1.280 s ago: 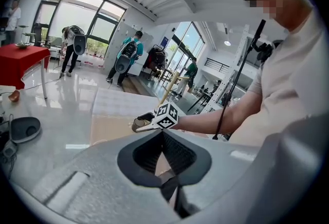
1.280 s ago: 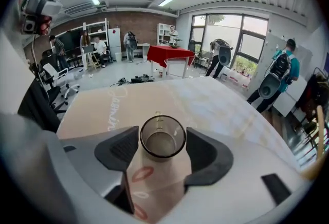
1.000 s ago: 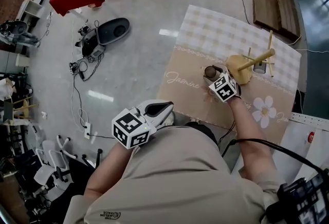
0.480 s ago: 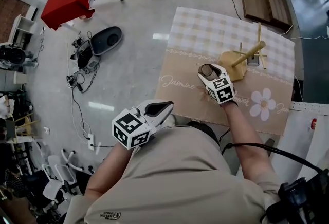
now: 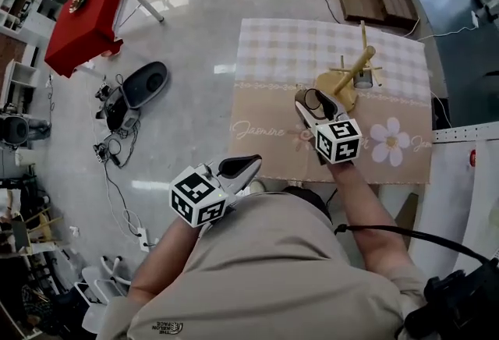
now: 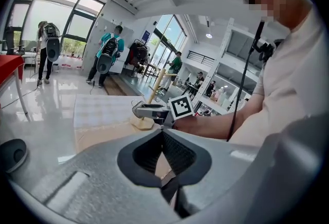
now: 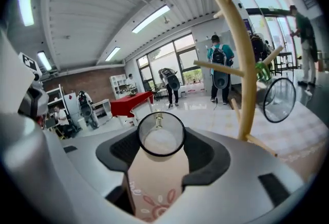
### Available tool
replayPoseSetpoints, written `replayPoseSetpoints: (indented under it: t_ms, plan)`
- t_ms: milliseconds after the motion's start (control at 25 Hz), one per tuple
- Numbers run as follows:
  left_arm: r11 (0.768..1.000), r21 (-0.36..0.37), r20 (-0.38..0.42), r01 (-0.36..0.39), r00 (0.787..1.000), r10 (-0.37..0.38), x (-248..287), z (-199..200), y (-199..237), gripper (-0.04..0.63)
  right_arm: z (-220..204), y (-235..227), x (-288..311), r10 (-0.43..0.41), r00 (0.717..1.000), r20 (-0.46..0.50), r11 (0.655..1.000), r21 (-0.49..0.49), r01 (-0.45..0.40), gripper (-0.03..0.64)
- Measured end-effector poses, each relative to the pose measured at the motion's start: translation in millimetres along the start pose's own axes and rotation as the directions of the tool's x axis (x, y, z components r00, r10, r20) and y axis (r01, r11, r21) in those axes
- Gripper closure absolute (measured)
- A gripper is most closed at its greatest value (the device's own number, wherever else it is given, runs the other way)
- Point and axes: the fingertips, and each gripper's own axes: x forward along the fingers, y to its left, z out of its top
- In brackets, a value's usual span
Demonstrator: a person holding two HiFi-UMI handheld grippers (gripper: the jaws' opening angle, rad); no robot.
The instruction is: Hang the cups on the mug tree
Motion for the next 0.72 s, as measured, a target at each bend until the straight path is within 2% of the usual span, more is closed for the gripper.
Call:
replayPoseSetpoints:
  t_ms: [360, 720]
  plan:
    - [0.998, 0.035, -0.005, 0.052, 0.999, -0.052, -1.0, 2.9, -7.5, 0.588, 56.4, -11.6, -32.2, -0.072, 0.984, 0.161, 0.987, 0.155, 0.047, 0.342]
    - [0.997, 0.046, -0.005, 0.058, 0.998, -0.058, -3.2, -1.4, -8.4, 0.588, 61.3, -35.6, -40.2, -0.142, 0.965, 0.219, 0.943, 0.326, 0.065, 0.342]
